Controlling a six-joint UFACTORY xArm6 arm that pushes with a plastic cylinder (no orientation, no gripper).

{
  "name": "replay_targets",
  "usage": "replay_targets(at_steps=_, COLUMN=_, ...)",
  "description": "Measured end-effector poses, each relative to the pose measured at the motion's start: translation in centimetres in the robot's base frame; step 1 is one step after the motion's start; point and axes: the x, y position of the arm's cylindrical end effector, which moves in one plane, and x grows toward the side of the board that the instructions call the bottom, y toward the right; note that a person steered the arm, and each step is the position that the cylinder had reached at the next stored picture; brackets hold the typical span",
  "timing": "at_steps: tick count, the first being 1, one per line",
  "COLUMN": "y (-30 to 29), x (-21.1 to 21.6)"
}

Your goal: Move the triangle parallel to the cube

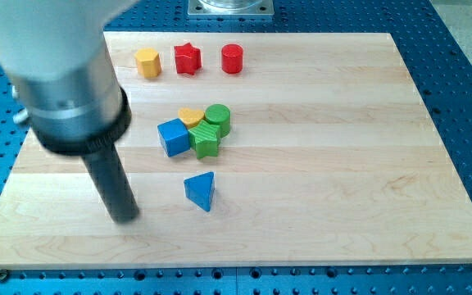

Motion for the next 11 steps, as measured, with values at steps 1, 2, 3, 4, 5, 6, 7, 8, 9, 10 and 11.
replay_targets(at_steps=1, y=7.9, x=1.4)
replay_targets(at_steps=2, y=13.7, x=-2.0)
replay_targets(at_steps=3, y=6.6, x=-4.2)
replay_targets(at_steps=4, y=0.8, x=-5.4)
replay_targets(at_steps=5, y=-0.2, x=-7.8)
replay_targets(at_steps=6, y=-2.3, x=-8.6)
replay_targets(at_steps=7, y=-6.0, x=-8.2)
replay_targets(at_steps=8, y=-6.7, x=-11.0)
replay_targets(at_steps=9, y=-10.6, x=-10.9)
replay_targets(at_steps=10, y=-12.6, x=-10.9)
replay_targets(at_steps=11, y=-8.9, x=-14.4)
